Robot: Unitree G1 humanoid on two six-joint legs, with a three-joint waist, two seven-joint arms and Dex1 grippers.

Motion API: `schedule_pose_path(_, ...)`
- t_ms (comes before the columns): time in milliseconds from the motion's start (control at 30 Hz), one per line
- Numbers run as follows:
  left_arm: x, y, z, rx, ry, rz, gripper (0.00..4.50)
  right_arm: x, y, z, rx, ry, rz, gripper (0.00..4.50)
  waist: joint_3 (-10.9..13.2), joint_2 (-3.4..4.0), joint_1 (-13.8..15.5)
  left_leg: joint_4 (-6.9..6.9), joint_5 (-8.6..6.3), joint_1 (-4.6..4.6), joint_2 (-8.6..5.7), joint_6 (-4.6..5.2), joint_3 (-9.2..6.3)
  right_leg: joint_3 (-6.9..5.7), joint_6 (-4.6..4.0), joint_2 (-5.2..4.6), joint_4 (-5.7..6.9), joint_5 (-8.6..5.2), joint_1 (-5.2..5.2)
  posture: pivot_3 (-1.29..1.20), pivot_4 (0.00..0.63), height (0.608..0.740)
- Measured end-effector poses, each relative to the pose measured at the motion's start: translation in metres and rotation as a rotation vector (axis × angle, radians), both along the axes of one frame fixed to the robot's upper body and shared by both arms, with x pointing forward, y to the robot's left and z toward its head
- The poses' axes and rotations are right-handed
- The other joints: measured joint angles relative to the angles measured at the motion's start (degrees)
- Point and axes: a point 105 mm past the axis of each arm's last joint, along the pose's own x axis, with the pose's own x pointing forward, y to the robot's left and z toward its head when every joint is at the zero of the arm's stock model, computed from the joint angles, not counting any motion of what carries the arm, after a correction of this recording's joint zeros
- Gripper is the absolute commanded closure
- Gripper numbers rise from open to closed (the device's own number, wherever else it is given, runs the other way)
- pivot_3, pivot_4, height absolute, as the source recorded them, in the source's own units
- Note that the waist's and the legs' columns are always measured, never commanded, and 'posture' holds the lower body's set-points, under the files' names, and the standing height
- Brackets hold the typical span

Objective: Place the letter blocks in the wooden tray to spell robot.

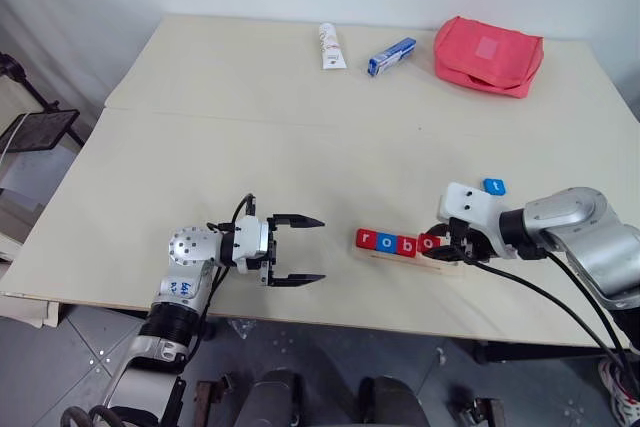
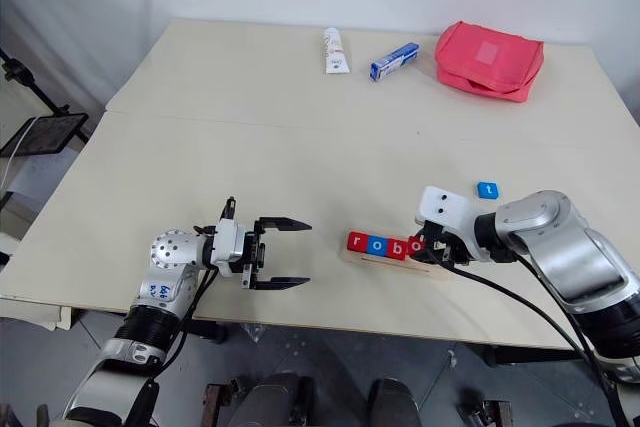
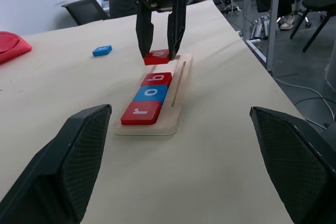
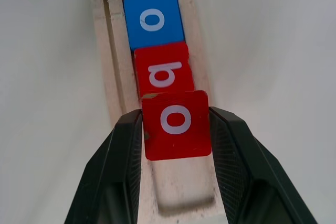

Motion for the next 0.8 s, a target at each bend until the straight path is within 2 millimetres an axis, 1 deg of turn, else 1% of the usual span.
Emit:
schedule_pose_path(133, 0.0000, 0.0001, -0.0001, -0.002, 0.000, 0.005, 0.00, 0.0014, 0.0045, -0.0016, -0.007, 0.003, 0.025, 3.04, 0.00, 0.00, -0.12, 0.00, 0.00, 0.00, 0.01, 0.00, 0.01, -0.02, 0.00, 0.00, 0.00, 0.00, -0.01, 0.00, 0.150, 0.740)
schedule_pose_path(400, -0.0004, 0.0011, -0.0010, -0.001, 0.002, 0.012, 0.00, 0.0029, 0.0025, -0.0066, -0.032, 0.011, 0.033, 3.04, 0.00, 0.00, -0.10, 0.00, 0.00, 0.00, 0.01, 0.00, 0.01, -0.07, 0.00, 0.00, 0.01, 0.00, 0.00, 0.00, 0.150, 0.740)
schedule_pose_path(467, -0.0003, 0.0011, -0.0010, -0.002, 0.002, 0.013, 0.00, 0.0028, 0.0023, -0.0068, -0.032, 0.013, 0.035, 2.30, 0.00, 0.00, -0.13, 0.00, 0.00, 0.00, 0.02, 0.00, 0.01, -0.07, 0.00, 0.00, 0.01, 0.00, 0.00, 0.00, 0.150, 0.740)
schedule_pose_path(500, -0.0003, 0.0011, -0.0009, -0.002, 0.002, 0.013, 0.00, 0.0027, 0.0022, -0.0069, -0.035, 0.013, 0.037, 2.01, 0.00, 0.00, -0.13, 0.00, 0.00, 0.00, 0.02, 0.00, 0.01, -0.07, 0.00, 0.00, 0.01, 0.00, 0.00, 0.00, 0.150, 0.740)
schedule_pose_path(667, 0.0000, 0.0010, -0.0007, -0.004, -0.001, 0.016, 0.00, 0.0025, 0.0013, -0.0077, -0.048, 0.012, 0.041, 0.29, 0.00, 0.00, -0.10, 0.00, 0.00, 0.00, 0.01, 0.00, 0.01, -0.08, 0.00, 0.00, 0.01, 0.00, 0.00, 0.00, 0.150, 0.740)
schedule_pose_path(700, 0.0000, 0.0010, -0.0007, -0.004, -0.001, 0.016, 0.00, 0.0025, 0.0013, -0.0078, -0.048, 0.012, 0.041, 0.03, 0.00, 0.00, -0.11, 0.00, 0.00, 0.00, 0.01, 0.00, 0.01, -0.08, 0.00, 0.00, 0.01, 0.00, 0.00, 0.00, 0.150, 0.740)
schedule_pose_path(800, -0.0001, 0.0007, -0.0008, -0.004, 0.000, 0.015, 0.00, 0.0022, 0.0014, -0.0078, -0.048, 0.014, 0.040, 0.03, 0.00, 0.00, -0.12, 0.00, 0.00, 0.00, 0.02, 0.00, 0.01, -0.08, 0.00, 0.00, 0.01, 0.00, 0.00, 0.00, 0.150, 0.740)
